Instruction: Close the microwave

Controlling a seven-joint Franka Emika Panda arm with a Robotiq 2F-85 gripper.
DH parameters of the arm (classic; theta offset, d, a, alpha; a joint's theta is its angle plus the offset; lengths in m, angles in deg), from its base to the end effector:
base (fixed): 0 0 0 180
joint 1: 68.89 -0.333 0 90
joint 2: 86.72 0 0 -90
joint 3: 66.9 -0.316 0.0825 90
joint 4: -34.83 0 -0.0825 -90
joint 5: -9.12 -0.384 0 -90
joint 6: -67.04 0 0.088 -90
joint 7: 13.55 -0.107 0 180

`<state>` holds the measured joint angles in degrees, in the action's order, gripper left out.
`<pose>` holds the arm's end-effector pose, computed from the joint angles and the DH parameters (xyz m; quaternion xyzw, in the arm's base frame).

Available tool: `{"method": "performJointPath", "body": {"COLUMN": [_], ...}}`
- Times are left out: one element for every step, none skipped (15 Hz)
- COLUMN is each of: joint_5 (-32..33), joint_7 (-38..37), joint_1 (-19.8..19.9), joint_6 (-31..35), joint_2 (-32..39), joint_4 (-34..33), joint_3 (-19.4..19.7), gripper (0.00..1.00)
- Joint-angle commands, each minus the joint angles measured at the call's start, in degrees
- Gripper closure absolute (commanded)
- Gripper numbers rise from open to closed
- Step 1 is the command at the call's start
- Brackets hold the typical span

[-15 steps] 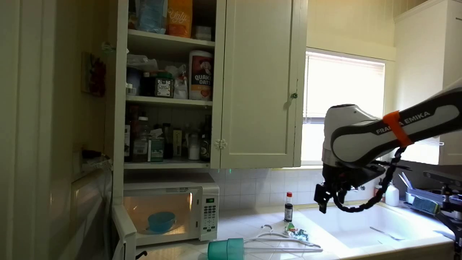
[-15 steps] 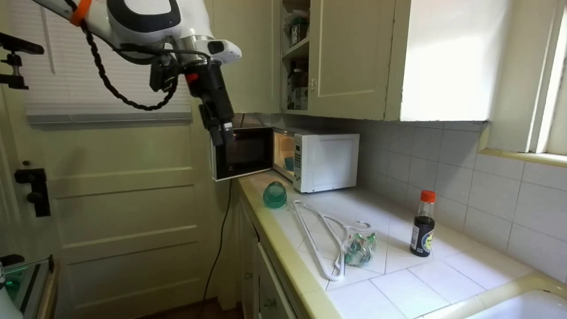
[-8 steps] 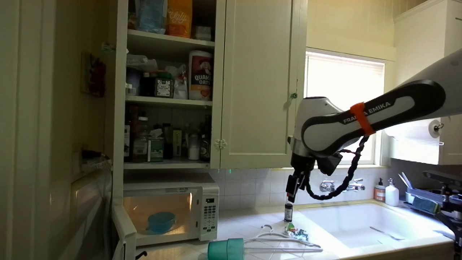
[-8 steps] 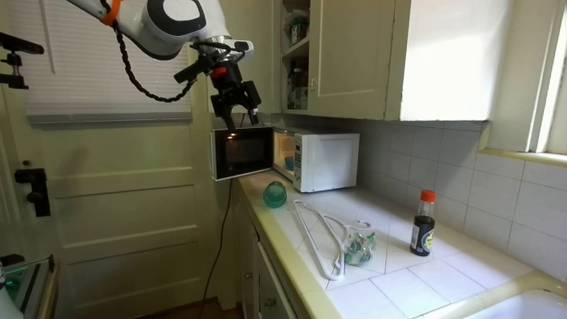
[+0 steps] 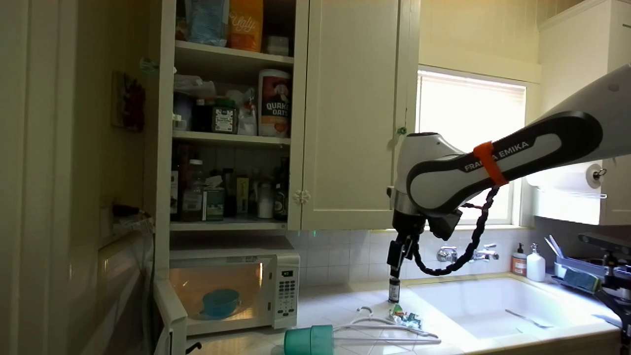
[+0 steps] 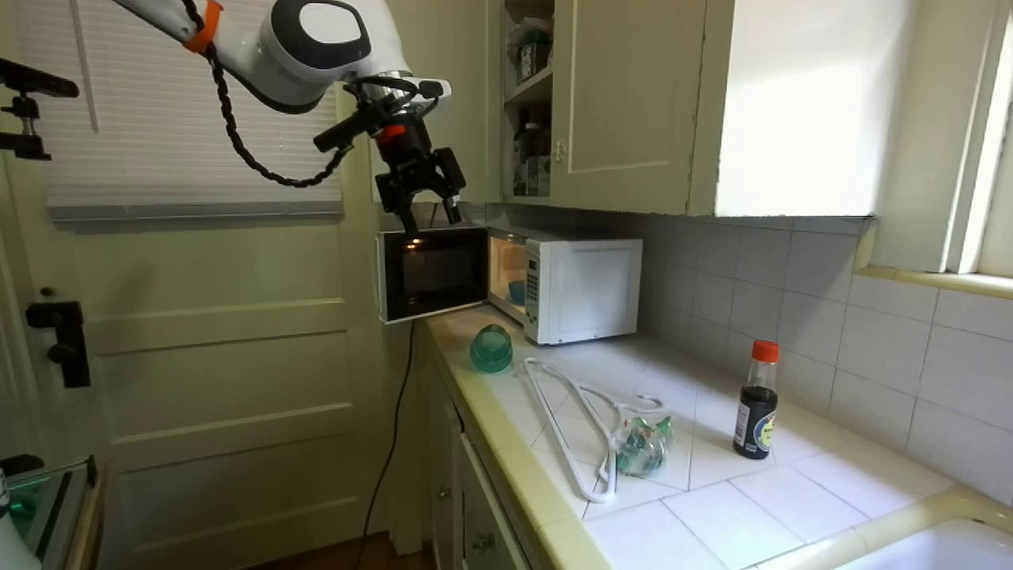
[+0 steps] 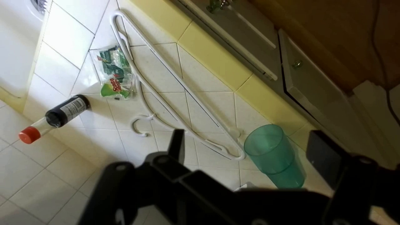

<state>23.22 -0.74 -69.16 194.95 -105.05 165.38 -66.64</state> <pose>0.4796 -0.0075 0.5117 0.9702 0.1709 0.1229 0.1200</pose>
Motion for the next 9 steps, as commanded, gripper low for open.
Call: {"method": "performJointPath", "body": {"joint_5": [0.01, -0.97, -2.15, -2.94, -4.81, -6.45, -8.72, -11.41, -14.26], "joint_7": [-0.02, 1.59, 1.65, 2.22, 2.93, 3.85, 4.05, 5.38, 6.8], "joint_1": [-0.1, -0.88, -1.66, -2.23, -3.45, -4.48, -5.85, -7.49, -9.59], "joint_6": [-0.1, 2.93, 7.26, 11.2, 16.97, 21.57, 26.3, 31.14, 36.08], "joint_2": [0.01, -0.1, 0.23, 0.7, 1.65, 2.43, 4.09, 5.76, 8.42], "joint_4": [-0.08, 0.8, 1.79, 2.4, 3.99, 5.07, 5.76, 6.54, 6.83], "joint_3": [0.04, 0.35, 0.31, 0.33, 0.35, 0.35, 0.03, 0.12, -0.11], "gripper": [0.0, 0.0, 0.0, 0.0, 0.0, 0.0, 0.0, 0.0, 0.0]}}
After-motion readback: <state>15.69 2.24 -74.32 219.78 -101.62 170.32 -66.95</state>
